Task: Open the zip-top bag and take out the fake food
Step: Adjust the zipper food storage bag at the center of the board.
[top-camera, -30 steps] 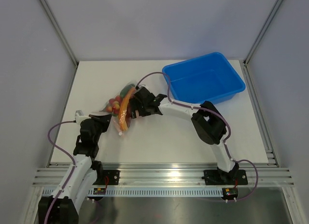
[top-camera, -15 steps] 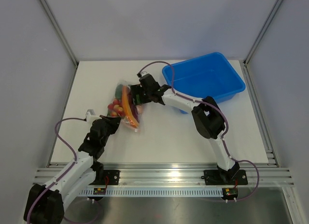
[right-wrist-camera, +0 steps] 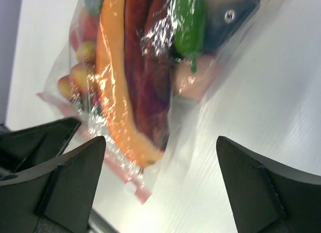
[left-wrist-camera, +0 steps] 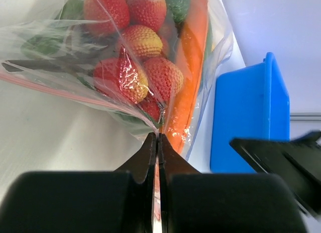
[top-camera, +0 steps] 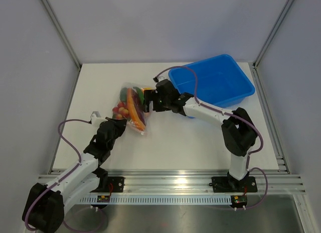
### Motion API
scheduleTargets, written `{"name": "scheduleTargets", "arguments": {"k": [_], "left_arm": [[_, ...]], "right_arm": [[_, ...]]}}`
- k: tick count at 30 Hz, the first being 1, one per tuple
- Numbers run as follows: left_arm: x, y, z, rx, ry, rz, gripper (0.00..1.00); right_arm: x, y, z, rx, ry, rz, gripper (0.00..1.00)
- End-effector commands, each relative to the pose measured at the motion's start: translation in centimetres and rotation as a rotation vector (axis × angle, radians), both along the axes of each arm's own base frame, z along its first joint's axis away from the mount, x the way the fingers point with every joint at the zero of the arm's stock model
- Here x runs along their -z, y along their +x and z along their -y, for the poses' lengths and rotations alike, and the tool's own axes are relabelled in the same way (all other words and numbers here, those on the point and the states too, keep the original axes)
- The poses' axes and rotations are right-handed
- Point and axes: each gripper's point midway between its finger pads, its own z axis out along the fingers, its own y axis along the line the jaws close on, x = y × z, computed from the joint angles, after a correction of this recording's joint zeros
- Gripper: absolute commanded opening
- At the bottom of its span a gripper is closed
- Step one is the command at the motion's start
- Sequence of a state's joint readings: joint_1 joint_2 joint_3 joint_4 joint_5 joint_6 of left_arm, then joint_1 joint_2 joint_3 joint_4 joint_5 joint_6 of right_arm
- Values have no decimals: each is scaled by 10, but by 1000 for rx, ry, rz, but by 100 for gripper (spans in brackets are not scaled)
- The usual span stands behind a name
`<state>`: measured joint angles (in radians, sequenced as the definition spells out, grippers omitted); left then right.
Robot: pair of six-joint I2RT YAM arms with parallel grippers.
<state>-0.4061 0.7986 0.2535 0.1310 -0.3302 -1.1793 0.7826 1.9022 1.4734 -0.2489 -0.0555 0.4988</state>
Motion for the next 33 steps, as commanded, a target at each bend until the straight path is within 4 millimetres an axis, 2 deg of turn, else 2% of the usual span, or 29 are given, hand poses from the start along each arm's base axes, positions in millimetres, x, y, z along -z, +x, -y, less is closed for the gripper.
{"name": "scheduleTargets", "arguments": {"k": [1, 3, 4, 5, 6, 7, 9, 12, 15, 19, 24, 26, 29, 30, 33], "left_arm": [[-39, 19, 7, -18, -61, 116, 0], [-39, 20, 8, -15, -68, 120, 0], [-42, 20, 8, -15, -73, 129, 0], [-44, 20, 8, -14, -75, 139, 0], [-44, 20, 8, -10, -64, 141, 0], [-48, 20, 9, 2, -57, 153, 0], [-53, 19, 8, 6, -46, 170, 0], [-62, 17, 8, 17, -35, 193, 0], [-69, 16, 9, 34, -8, 187, 0], [-77, 12, 18, 82, -25, 163, 4], [-73, 9, 23, 74, -116, 118, 7], [-74, 9, 25, 76, -138, 114, 7], [-71, 9, 25, 59, -167, 101, 6], [-65, 8, 26, 60, -178, 92, 5], [-72, 8, 35, 100, -234, 142, 4]], "right_arm": [[-21, -31, -3, 38, 166, -112, 100], [-25, -33, -5, 92, 248, -147, 99], [-12, -38, -1, 120, 256, -183, 99], [-11, -41, -2, 134, 283, -210, 99], [-19, -39, -10, 142, 354, -217, 99], [-9, -44, -8, 152, 355, -250, 99], [-14, -41, -8, 187, 401, -256, 99], [-12, -44, -5, 192, 420, -262, 100], [-9, -50, -11, 151, 428, -289, 99], [-1, -50, -15, 93, 429, -296, 99], [3, -45, -8, 62, 439, -216, 98], [-2, -44, -9, 49, 485, -220, 98], [-3, -53, -17, 34, 548, -307, 96], [-2, -54, -18, 34, 557, -325, 95], [3, -59, -22, 12, 591, -378, 94]]}}
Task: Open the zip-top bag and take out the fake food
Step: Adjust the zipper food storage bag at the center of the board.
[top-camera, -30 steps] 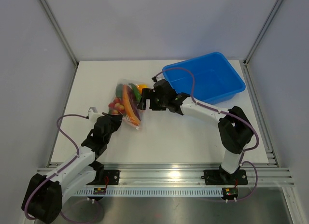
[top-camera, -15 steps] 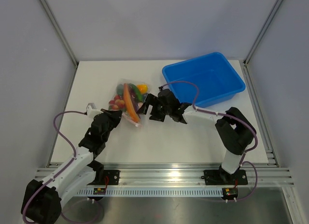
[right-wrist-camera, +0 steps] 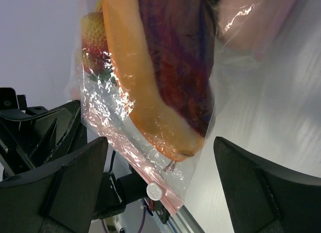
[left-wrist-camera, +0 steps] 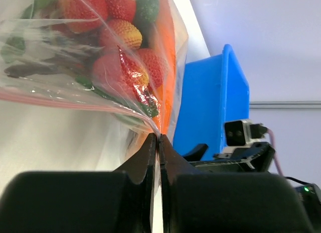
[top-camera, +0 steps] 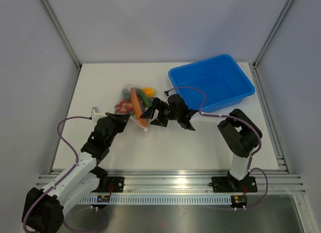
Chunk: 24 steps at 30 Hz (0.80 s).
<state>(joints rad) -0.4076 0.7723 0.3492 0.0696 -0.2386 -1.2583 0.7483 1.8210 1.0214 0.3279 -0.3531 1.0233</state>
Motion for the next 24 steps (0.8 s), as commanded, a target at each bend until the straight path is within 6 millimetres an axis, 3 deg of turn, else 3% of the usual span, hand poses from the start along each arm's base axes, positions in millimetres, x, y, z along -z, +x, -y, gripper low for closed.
{"name": "scheduleTargets", "arguments": {"k": [1, 5, 11, 14, 15, 18, 19, 22, 24], "left_arm": [[-33, 5, 14, 39, -108, 111, 4], [-43, 2, 12, 34, -127, 144, 6], [-42, 1, 7, 12, -129, 145, 7], [-40, 1, 8, 13, -129, 140, 8], [-39, 1, 8, 12, -127, 137, 8], [-37, 1, 7, 8, -124, 132, 9], [-37, 1, 6, 6, -124, 131, 11], [-37, 0, 5, 4, -119, 130, 17], [-39, -2, 3, 2, -102, 129, 28]], "right_arm": [[-15, -6, -11, -56, 121, -23, 94], [-19, -7, -10, -52, 149, -10, 93], [-19, -8, -12, -56, 167, -9, 72], [-21, -9, -12, -66, 180, 0, 54], [-21, -9, -12, -68, 180, 2, 40], [-25, -10, -13, -76, 202, 14, 28], [-26, -10, -13, -77, 204, 13, 19], [-25, -10, -15, -88, 201, 15, 8], [-25, -7, -14, -88, 192, 23, 0]]}}
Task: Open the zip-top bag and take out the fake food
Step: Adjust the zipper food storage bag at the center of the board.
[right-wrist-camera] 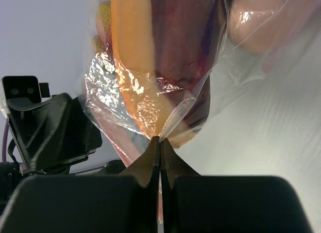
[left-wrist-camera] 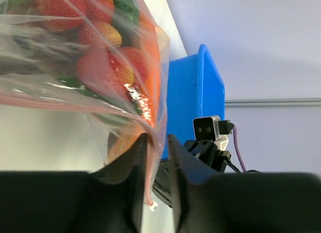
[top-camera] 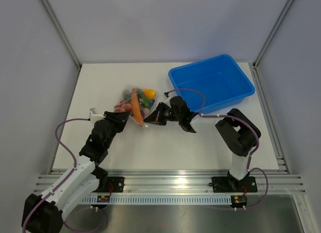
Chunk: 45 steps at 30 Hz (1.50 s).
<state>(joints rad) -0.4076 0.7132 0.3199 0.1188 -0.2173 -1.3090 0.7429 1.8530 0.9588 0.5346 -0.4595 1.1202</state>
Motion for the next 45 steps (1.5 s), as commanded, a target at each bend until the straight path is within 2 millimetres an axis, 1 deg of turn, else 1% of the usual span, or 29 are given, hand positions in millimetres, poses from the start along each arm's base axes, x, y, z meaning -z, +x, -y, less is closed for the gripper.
{"name": "scheduleTargets", "arguments": {"k": [1, 2, 3, 4, 5, 6, 7, 9, 10, 13, 14, 15, 16, 17, 19, 25, 27, 30, 31, 32, 33, 34, 36, 37, 39, 40, 42, 43, 45], "left_arm": [[-25, 1, -2, -8, -7, 78, 37], [-30, 0, -3, -3, 20, 98, 49], [-29, -2, -4, 2, 42, 92, 57], [-37, -2, -5, 3, 54, 104, 63], [-40, -3, -5, 14, 86, 113, 73], [-43, -4, -3, 32, 102, 121, 77], [-49, -4, -3, 43, 132, 137, 79], [-48, -4, 1, 73, 166, 125, 86], [-54, -3, 3, 93, 193, 138, 87], [-48, -1, 16, 184, 268, 121, 87], [-53, 1, 21, 219, 290, 134, 87], [-57, -1, 31, 285, 302, 161, 86], [-54, 1, 34, 313, 346, 165, 85], [-61, 0, 39, 350, 355, 188, 84], [-61, -1, 43, 387, 390, 201, 86], [-73, -2, 46, 412, 469, 269, 88], [-76, 0, 46, 405, 492, 277, 83], [-71, 2, 55, 438, 536, 265, 83], [-77, 0, 65, 472, 560, 289, 83], [-77, 0, 69, 477, 584, 284, 84], [-73, 6, 70, 461, 620, 268, 84], [-76, 1, 78, 491, 656, 281, 84], [-75, 2, 82, 482, 704, 281, 85], [-76, -2, 89, 507, 737, 308, 85], [-80, -2, 88, 483, 778, 309, 86], [-78, -4, 93, 502, 812, 313, 86], [-77, -2, 90, 478, 869, 303, 86], [-73, -4, 94, 493, 893, 301, 86], [-72, -3, 97, 495, 954, 307, 86]], "right_arm": [[-18, 6, -4, -26, 52, 62, 0], [-18, 6, -3, -27, 48, 65, 0], [-18, 8, -1, -21, 44, 73, 0], [-23, 10, 1, -15, 46, 89, 0], [-22, 12, 4, -11, 27, 105, 0], [-26, 16, 7, 11, 15, 123, 0], [-25, 18, 10, 16, -6, 139, 0], [-31, 23, 13, 33, -20, 165, 0], [-29, 25, 17, 37, -37, 170, 0], [-36, 31, 19, 44, -40, 194, 0], [-37, 34, 20, 51, -40, 201, 0], [-37, 36, 20, 55, -43, 206, 0], [-36, 37, 22, 54, -56, 211, 0], [-38, 40, 22, 63, -61, 219, 0], [-39, 43, 24, 63, -71, 230, 0], [-49, 54, 32, 95, -83, 246, 0], [-54, 58, 34, 106, -78, 247, 0], [-57, 66, 41, 129, -75, 230, 0], [-60, 69, 44, 141, -66, 226, 0], [-60, 69, 46, 142, -64, 222, 0], [-61, 69, 47, 142, -60, 218, 0], [-61, 72, 51, 153, -53, 213, 0], [-63, 73, 53, 147, -39, 206, 0], [-63, 75, 56, 151, -36, 201, 0], [-66, 76, 60, 146, -23, 195, 0], [-66, 76, 60, 143, -21, 192, 0], [-70, 77, 63, 143, -12, 193, 0], [-73, 78, 64, 141, -6, 196, 0], [-75, 77, 67, 133, 6, 186, 1]]}}
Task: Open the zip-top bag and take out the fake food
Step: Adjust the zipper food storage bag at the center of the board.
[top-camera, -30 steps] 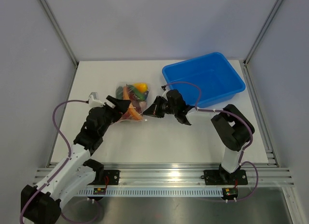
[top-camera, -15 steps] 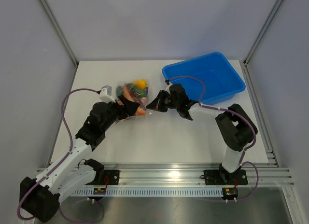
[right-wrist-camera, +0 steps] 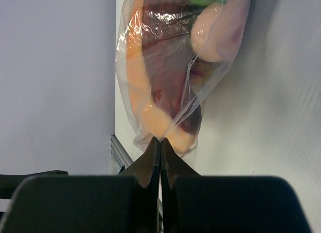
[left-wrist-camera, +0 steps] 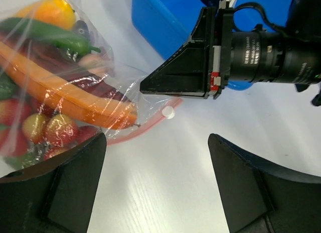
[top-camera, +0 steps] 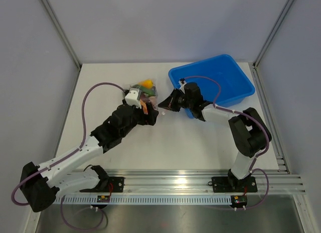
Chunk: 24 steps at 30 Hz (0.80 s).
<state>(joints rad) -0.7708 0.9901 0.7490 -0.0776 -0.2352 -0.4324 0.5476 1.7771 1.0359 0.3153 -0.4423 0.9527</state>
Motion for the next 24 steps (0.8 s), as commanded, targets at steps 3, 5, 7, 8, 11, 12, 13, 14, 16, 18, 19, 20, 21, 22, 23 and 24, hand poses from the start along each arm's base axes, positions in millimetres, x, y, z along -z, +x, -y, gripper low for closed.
{"name": "scheduleTargets", "arguments": {"k": [3, 5, 7, 8, 11, 12, 13, 14, 16, 18, 19, 20, 21, 22, 23, 24], "left_arm": [[-9, 18, 8, -9, 217, 120, 85], [6, 24, 9, -32, 306, 112, 83], [9, 23, 16, -11, 380, 161, 82], [11, 24, 16, -14, 411, 179, 83], [20, 18, 22, 39, 459, 225, 84], [22, 16, 22, 58, 482, 236, 84], [28, 14, 21, 70, 496, 232, 84], [31, 13, 19, 73, 500, 230, 84], [42, 9, 17, 108, 529, 229, 84], [48, 5, 19, 153, 558, 248, 84], [49, 5, 19, 164, 564, 258, 84], [53, 3, 19, 187, 589, 266, 83], [52, 4, 18, 182, 597, 272, 83], [53, 6, 18, 174, 606, 275, 83], [52, 8, 15, 159, 619, 279, 82], [53, 10, 14, 153, 629, 284, 82]], "right_arm": [[-61, 4, 0, -26, 118, 96, 1], [-59, 5, 1, -29, 119, 88, 1], [-59, 5, 4, -27, 121, 87, 1], [-59, 5, 4, -30, 123, 82, 1], [-58, 6, 6, -26, 124, 76, 1], [-58, 6, 6, -26, 125, 78, 1], [-57, 6, 6, -27, 124, 74, 1], [-57, 6, 6, -27, 123, 73, 1], [-58, 5, 5, -33, 130, 69, 1], [-58, 5, 5, -37, 137, 67, 1], [-57, 5, 5, -37, 138, 63, 1], [-57, 4, 4, -40, 141, 63, 1], [-57, 5, 4, -40, 142, 62, 1], [-58, 5, 5, -40, 141, 64, 1], [-57, 5, 5, -40, 140, 62, 1], [-57, 4, 5, -41, 141, 62, 1]]}}
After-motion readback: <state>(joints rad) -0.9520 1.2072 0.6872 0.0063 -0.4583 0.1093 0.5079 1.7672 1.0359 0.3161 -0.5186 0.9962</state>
